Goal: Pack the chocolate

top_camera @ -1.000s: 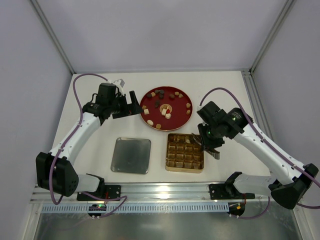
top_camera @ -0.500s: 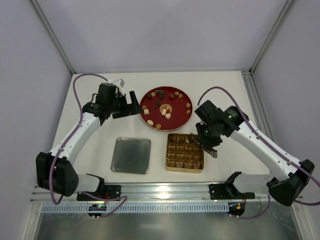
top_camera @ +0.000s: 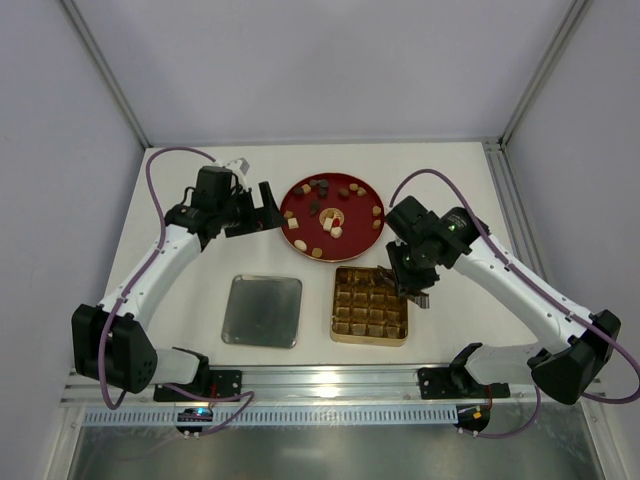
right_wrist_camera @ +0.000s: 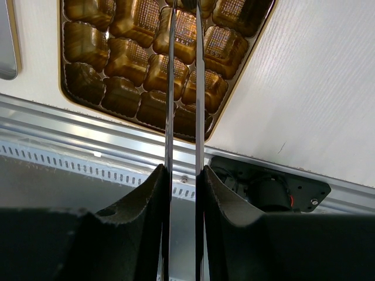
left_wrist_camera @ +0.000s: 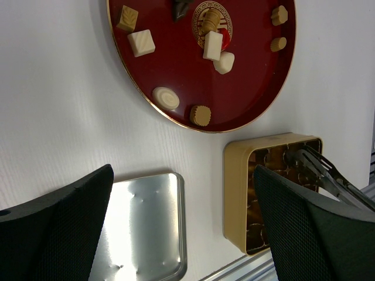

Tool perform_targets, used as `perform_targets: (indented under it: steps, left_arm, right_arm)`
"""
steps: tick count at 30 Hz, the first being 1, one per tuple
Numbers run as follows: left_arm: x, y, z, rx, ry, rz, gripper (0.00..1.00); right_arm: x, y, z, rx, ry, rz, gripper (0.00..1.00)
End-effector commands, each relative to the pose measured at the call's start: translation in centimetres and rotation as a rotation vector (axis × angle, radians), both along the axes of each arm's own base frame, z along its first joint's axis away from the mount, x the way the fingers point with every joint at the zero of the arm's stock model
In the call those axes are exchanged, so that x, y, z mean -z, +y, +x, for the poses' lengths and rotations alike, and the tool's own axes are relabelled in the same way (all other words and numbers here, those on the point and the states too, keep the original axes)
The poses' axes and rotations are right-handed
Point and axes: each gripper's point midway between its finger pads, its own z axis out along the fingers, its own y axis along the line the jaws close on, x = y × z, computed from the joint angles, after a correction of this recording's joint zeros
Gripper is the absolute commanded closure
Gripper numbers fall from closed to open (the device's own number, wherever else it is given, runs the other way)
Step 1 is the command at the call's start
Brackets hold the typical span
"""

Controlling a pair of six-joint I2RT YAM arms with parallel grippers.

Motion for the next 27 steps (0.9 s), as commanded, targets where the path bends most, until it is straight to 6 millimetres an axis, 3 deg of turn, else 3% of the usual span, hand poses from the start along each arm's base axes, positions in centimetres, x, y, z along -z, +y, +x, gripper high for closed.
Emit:
perform_targets:
  steps: [1,2,17,22,27]
  left_arm:
    - [-1.0,-0.2,0.3,0.005,-0.033,-0.031,0.00]
    - [-1.0,-0.2,0.3,0.004,-0.032,-0.030,0.00]
    - [-1.0,-0.2,0.4,0.004,-0.033,-0.028,0.00]
    - [-1.0,-0.2,0.4,0.002,-0.033,-0.028,0.00]
    - [-1.1,-0.2,0.4,0.001,-0.037,-0.025,0.00]
  right_arm:
    - [-1.3,0.6,0.9,-0.010,-0.055,0.032,0.69]
    - [-1.3,0.6,0.9,-0.008,-0.054,0.032,0.65]
    - [-2.4,0.7,1.4,-0.017,-0.078,0.029,0.59]
    - [-4.2,1.1,2.7,-0.030,-0.120,0.053,0.58]
    - [-5.1,1.5,5.5,-0.018,-0.152,0.082,0.58]
